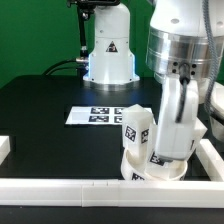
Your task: Assemble stool
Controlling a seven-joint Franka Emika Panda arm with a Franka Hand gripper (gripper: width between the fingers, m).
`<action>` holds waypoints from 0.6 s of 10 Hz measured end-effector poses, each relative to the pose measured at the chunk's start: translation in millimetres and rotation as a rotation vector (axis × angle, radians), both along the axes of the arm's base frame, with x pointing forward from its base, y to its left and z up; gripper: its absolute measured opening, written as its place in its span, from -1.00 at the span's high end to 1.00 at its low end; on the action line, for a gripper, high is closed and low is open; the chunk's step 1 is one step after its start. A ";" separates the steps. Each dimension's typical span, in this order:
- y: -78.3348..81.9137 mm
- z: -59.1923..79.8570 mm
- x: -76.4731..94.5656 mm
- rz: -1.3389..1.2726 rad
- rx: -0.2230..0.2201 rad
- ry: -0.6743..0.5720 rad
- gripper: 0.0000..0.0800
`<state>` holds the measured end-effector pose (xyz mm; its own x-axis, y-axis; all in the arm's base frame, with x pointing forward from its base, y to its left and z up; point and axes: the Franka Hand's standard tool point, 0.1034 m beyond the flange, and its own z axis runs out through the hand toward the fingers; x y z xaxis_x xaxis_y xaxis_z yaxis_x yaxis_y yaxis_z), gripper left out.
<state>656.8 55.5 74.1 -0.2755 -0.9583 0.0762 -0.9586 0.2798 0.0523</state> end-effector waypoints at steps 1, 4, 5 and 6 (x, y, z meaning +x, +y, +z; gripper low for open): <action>1.7 0.0 0.7 -0.062 0.000 -0.032 0.16; 2.5 -0.7 -1.7 -0.032 0.006 -0.047 -0.07; 2.9 -0.5 -1.7 -0.028 0.006 -0.047 -0.45; 5.9 2.8 -3.4 0.089 0.022 -0.023 -0.45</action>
Offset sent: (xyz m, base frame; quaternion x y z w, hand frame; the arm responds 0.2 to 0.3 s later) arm 0.0000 0.0000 0.0000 0.0000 0.0000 0.0000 1.0000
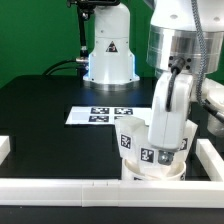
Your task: Assemble stool
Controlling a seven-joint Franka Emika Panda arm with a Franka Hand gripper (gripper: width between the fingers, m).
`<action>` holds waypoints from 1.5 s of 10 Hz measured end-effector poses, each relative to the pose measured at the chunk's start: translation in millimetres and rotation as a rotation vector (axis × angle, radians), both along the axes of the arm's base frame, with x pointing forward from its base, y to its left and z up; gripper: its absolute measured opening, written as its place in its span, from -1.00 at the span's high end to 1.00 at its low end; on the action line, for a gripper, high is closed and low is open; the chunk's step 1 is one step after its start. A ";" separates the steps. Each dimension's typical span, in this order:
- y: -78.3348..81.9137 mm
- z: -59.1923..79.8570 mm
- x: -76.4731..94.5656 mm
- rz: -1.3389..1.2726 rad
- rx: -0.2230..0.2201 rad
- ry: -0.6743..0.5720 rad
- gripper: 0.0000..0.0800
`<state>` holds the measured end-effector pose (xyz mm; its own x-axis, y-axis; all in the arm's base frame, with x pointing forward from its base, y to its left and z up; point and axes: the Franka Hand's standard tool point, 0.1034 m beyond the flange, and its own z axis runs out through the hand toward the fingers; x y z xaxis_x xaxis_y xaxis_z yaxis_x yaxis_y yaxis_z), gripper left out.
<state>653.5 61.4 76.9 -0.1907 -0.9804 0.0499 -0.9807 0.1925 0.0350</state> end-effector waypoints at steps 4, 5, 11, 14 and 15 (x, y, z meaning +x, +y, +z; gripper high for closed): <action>2.8 48.9 1.7 0.477 0.052 -0.040 -0.62; 1.7 44.4 1.6 0.524 0.048 -0.038 -0.62; -1.6 42.7 2.2 1.332 0.085 -0.013 -0.62; -4.8 41.8 2.0 1.509 0.080 -0.008 -0.62; -5.9 41.5 2.0 1.590 0.078 -0.002 -0.62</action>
Offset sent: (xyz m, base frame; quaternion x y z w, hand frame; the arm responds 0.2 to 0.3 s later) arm -0.0055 0.0056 0.0579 -0.0287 -0.0243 -0.3155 0.9482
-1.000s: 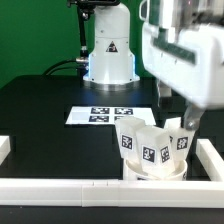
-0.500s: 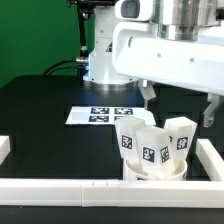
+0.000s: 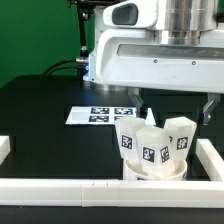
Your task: Assemble stool
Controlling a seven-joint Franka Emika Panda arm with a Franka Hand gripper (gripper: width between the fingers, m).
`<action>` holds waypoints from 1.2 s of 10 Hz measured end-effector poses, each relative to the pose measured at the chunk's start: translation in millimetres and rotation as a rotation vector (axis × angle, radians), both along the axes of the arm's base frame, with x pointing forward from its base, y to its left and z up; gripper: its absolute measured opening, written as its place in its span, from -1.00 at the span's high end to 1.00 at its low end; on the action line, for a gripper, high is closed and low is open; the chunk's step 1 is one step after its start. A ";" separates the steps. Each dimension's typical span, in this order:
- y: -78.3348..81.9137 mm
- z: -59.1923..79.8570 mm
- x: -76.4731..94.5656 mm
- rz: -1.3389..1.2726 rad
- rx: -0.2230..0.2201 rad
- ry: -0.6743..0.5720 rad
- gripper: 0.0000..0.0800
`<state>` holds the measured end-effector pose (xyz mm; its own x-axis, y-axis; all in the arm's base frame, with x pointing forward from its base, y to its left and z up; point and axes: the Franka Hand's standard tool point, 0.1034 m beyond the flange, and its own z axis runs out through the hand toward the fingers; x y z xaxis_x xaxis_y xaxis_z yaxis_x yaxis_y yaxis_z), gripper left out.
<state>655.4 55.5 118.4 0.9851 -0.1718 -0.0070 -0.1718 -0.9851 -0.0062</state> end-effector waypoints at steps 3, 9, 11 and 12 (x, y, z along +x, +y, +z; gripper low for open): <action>0.4 -8.6 -2.6 0.529 0.002 -0.006 -0.62; -15.8 -28.8 -22.7 0.703 -0.027 0.018 -0.62; -13.9 -42.9 -26.2 0.669 -0.025 0.043 -0.62; -11.2 -46.7 -24.4 0.639 -0.024 0.060 -0.62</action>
Offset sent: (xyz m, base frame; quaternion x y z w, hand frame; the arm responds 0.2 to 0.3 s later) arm -0.0323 -0.0067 0.0021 0.0468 0.1387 -0.1970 0.9694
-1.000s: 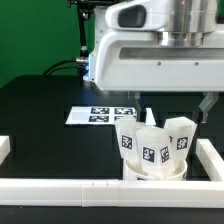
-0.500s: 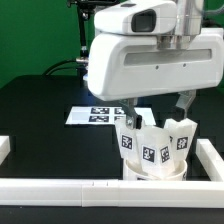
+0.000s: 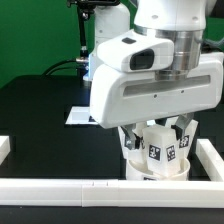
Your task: Assemble stool
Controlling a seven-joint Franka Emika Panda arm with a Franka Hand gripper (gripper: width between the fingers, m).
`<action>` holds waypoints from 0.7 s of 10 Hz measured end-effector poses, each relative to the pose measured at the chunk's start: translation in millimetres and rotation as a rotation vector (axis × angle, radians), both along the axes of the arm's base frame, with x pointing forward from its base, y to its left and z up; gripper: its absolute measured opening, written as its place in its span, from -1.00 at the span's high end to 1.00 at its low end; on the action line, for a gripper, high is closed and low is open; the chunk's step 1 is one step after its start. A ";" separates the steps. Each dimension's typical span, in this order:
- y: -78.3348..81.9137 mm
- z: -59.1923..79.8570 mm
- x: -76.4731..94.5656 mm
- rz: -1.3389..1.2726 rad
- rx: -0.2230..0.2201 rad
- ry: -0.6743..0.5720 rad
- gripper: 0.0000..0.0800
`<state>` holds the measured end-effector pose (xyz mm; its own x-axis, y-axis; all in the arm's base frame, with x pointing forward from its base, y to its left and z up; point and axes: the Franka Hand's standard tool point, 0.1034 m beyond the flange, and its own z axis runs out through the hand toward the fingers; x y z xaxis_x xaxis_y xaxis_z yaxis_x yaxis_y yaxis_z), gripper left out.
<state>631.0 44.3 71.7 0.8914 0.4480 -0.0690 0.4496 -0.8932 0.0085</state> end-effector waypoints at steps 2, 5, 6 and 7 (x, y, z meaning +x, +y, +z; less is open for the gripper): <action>-0.2 -0.5 1.0 -0.023 -0.013 -0.005 -0.57; -1.5 -0.9 0.9 -0.168 -0.021 -0.010 0.17; -1.4 -1.1 0.8 -0.279 -0.028 -0.015 0.17; -1.5 -1.2 0.8 -0.315 -0.030 -0.016 0.17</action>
Offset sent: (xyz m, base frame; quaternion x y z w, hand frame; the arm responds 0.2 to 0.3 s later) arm 0.0000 0.0000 0.0000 0.0000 0.0000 0.0650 0.9979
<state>631.8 42.8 70.5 0.9871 0.1475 -0.0625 0.1502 -0.9878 0.0415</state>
